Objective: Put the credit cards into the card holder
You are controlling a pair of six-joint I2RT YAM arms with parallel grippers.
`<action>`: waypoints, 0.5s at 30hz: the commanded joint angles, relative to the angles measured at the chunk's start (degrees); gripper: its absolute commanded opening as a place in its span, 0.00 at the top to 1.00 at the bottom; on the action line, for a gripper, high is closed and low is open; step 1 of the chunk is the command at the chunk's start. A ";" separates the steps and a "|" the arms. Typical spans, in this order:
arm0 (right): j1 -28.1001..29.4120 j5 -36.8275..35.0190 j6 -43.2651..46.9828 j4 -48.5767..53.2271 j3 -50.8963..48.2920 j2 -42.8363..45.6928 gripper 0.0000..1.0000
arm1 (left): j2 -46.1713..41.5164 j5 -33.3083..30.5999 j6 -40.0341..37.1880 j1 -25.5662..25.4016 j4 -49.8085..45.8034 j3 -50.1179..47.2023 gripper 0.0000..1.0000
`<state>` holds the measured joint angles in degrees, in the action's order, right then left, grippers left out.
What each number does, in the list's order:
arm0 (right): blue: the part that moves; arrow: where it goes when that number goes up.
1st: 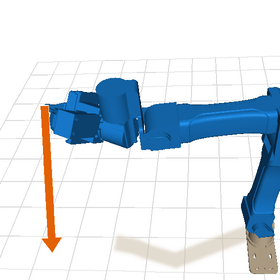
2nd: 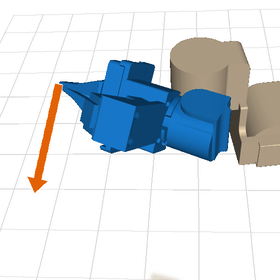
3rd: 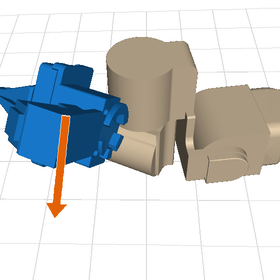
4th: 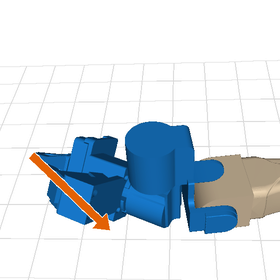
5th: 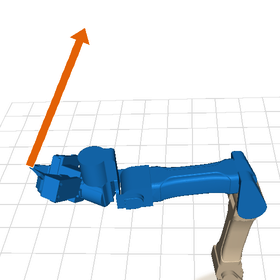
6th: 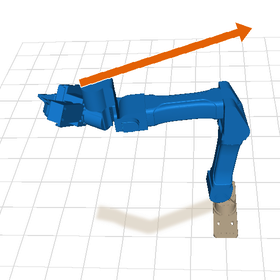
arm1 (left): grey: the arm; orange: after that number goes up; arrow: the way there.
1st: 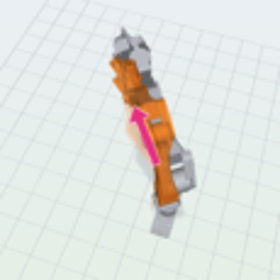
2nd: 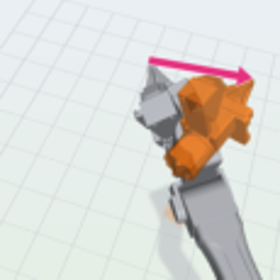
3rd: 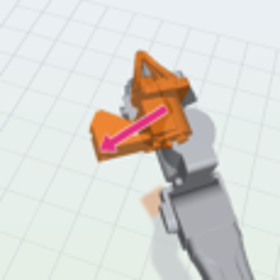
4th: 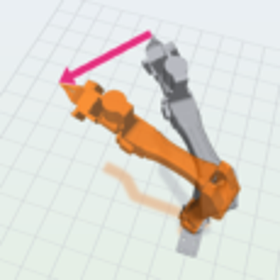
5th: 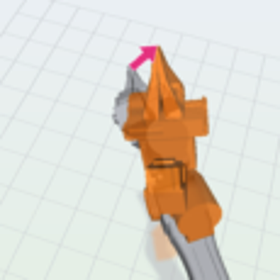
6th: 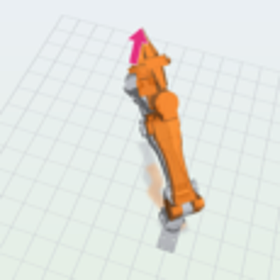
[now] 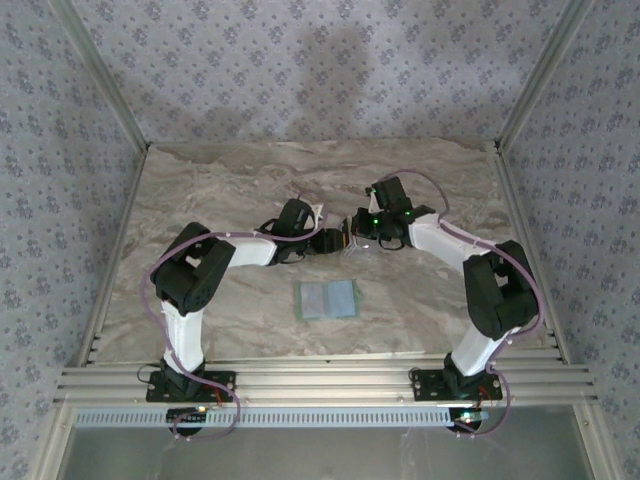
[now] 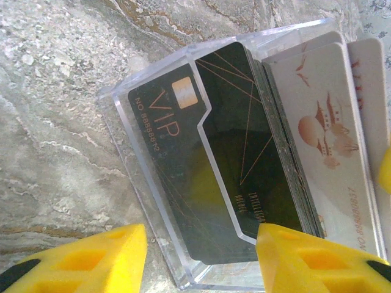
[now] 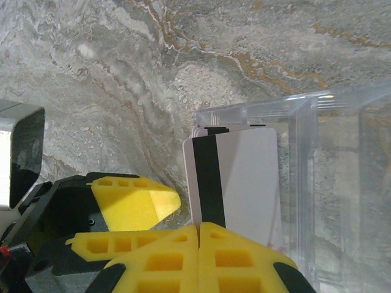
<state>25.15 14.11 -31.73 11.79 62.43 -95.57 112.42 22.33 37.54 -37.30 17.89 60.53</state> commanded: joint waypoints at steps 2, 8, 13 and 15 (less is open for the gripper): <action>0.52 -2.54 -0.68 3.17 -1.28 2.96 0.99 | 1.92 0.26 -0.19 -0.86 -0.43 1.34 0.49; 0.50 -7.15 -0.71 4.96 -1.79 4.82 1.00 | 1.92 0.23 -0.35 -0.86 -0.53 1.34 0.49; 0.52 -10.45 -0.65 6.08 -2.20 6.04 1.00 | 1.68 0.19 -0.45 -0.89 -0.58 1.19 0.49; 0.51 -11.80 -0.71 6.42 -2.43 6.66 1.00 | 1.44 0.26 -0.54 -0.89 -0.62 1.08 0.49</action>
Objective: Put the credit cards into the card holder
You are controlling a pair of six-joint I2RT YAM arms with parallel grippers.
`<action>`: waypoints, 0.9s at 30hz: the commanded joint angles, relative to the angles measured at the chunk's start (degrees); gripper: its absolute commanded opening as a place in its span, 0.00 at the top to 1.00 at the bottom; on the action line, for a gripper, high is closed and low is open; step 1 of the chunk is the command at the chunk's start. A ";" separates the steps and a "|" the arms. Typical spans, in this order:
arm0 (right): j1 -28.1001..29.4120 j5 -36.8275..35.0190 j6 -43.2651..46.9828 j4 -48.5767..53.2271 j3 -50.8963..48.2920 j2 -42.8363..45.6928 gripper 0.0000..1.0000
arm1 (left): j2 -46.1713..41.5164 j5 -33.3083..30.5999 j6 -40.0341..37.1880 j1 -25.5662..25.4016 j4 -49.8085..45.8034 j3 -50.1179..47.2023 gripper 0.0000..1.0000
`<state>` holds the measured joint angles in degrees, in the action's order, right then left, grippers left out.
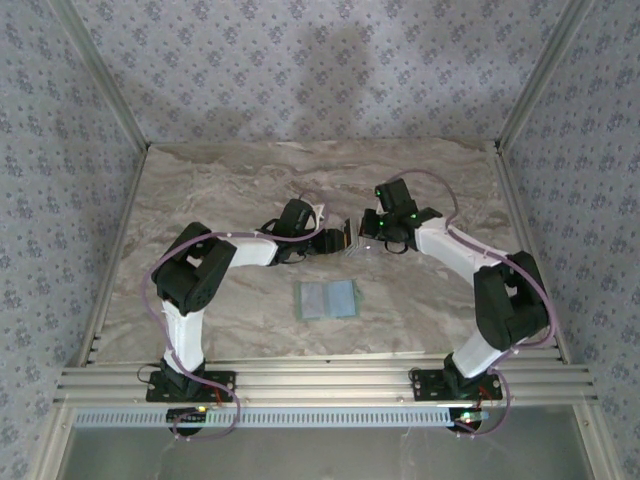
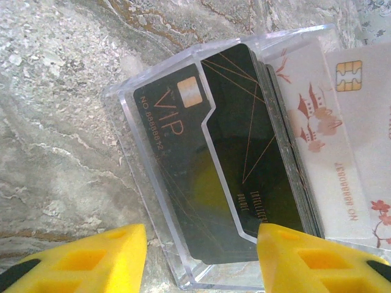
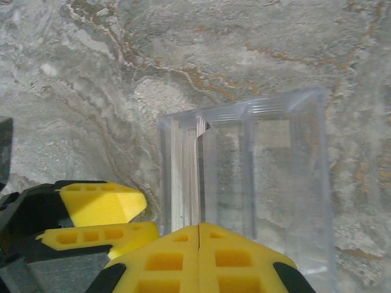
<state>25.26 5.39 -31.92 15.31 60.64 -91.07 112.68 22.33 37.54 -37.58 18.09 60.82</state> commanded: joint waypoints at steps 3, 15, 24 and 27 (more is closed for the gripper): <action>0.40 -5.57 -0.50 3.99 -0.92 3.06 1.00 | 0.81 0.13 -0.63 -0.64 -0.82 0.55 0.49; 0.51 -10.44 -1.77 4.62 -2.54 7.36 1.00 | -3.83 -1.47 -1.33 -0.33 -1.09 -2.11 0.49; 0.54 -10.59 -2.09 4.62 -3.36 9.85 1.00 | -11.66 -1.68 -1.94 -0.05 -0.27 -6.85 0.46; 0.74 -10.40 -2.33 4.46 -3.80 10.71 1.00 | -14.40 -1.89 -2.03 -0.08 0.06 -8.81 0.45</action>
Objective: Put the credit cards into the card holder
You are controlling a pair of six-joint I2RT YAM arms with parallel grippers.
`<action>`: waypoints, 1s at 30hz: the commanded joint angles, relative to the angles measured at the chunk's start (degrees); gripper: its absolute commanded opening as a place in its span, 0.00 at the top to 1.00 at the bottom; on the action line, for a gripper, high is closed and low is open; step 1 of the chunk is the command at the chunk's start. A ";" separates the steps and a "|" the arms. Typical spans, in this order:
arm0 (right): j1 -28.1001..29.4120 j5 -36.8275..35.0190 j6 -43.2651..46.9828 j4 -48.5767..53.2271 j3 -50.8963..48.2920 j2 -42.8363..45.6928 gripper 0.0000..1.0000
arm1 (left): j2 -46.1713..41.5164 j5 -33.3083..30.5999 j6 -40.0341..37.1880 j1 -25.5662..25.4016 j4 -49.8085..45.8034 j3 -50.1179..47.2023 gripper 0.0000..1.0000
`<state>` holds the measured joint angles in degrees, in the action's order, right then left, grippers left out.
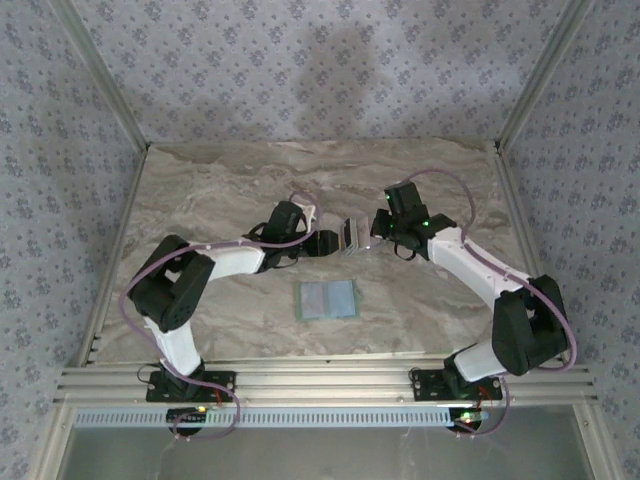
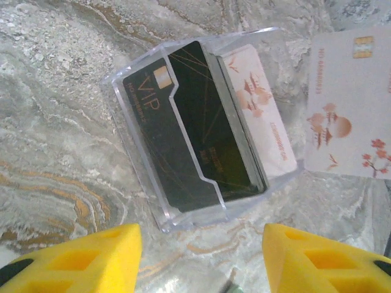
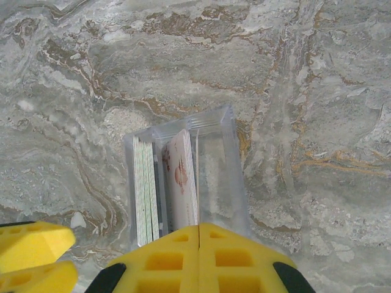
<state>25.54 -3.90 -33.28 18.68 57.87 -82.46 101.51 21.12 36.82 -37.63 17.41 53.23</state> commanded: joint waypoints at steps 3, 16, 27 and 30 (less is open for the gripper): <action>0.98 -1.17 -1.26 1.32 -1.51 3.21 1.00 | -6.68 -1.88 -1.73 0.03 1.31 -4.39 0.43; 9.21 -4.45 -1.87 6.61 -3.73 11.27 1.00 | -20.76 -8.88 -4.42 -0.35 -3.66 -13.89 0.39; 22.31 -3.33 -5.56 10.46 -6.09 15.22 1.00 | -28.29 -14.94 -6.03 -1.74 -9.06 -18.40 0.36; 25.40 -3.29 -6.66 10.10 -6.49 14.90 1.00 | -30.66 -16.80 -6.28 -2.00 -10.69 -19.38 0.35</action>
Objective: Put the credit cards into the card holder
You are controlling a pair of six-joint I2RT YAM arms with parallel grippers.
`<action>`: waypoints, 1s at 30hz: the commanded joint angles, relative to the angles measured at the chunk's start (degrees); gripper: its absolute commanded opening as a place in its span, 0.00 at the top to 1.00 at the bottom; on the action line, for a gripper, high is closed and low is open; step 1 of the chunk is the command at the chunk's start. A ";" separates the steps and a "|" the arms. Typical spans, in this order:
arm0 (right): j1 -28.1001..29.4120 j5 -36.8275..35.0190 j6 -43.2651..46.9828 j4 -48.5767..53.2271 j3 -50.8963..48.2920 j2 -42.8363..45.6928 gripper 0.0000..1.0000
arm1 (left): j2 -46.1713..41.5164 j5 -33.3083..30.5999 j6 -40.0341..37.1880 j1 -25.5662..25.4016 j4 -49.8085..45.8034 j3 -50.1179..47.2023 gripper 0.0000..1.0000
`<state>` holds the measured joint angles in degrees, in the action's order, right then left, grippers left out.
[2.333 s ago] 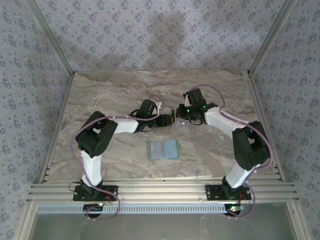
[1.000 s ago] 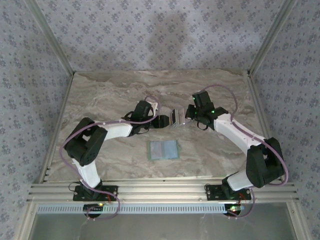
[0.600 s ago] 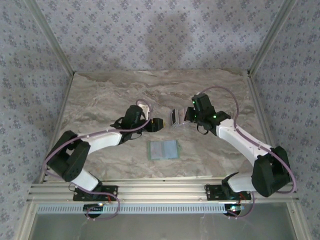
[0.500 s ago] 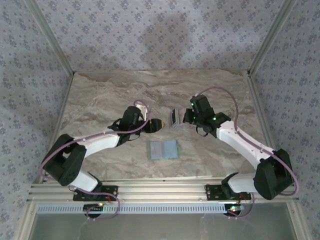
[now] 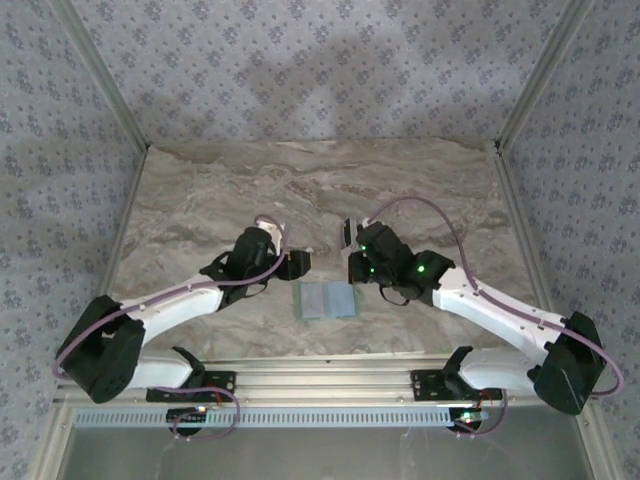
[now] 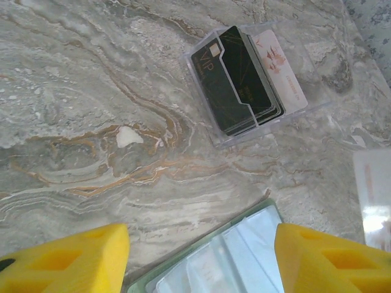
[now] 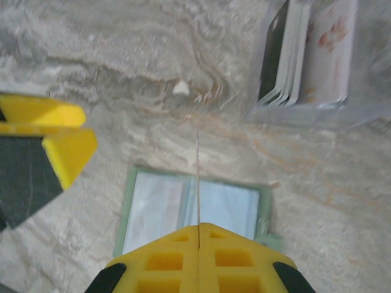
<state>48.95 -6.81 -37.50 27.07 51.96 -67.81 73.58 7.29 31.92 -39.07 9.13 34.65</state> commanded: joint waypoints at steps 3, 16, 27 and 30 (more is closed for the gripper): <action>4.27 -0.17 -3.28 1.16 -0.59 -1.37 1.00 | -4.30 -6.32 -2.12 -0.83 -5.08 -1.24 0.35; 8.00 2.94 -5.43 -2.39 -0.49 -9.52 1.00 | -1.45 -8.96 -3.53 -4.14 -4.43 -3.61 0.37; 6.07 3.90 -5.41 -3.69 0.68 -15.32 1.00 | 5.29 -9.10 -3.27 -7.26 -1.67 -1.82 0.41; 5.55 3.84 -5.40 -4.17 0.68 -16.46 1.00 | 6.83 -9.41 -3.36 -8.16 -1.40 -1.26 0.41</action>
<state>54.98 -3.46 -41.85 23.31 51.59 -83.31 79.22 -1.13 29.34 -46.41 6.20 31.16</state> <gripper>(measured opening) 0.066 0.593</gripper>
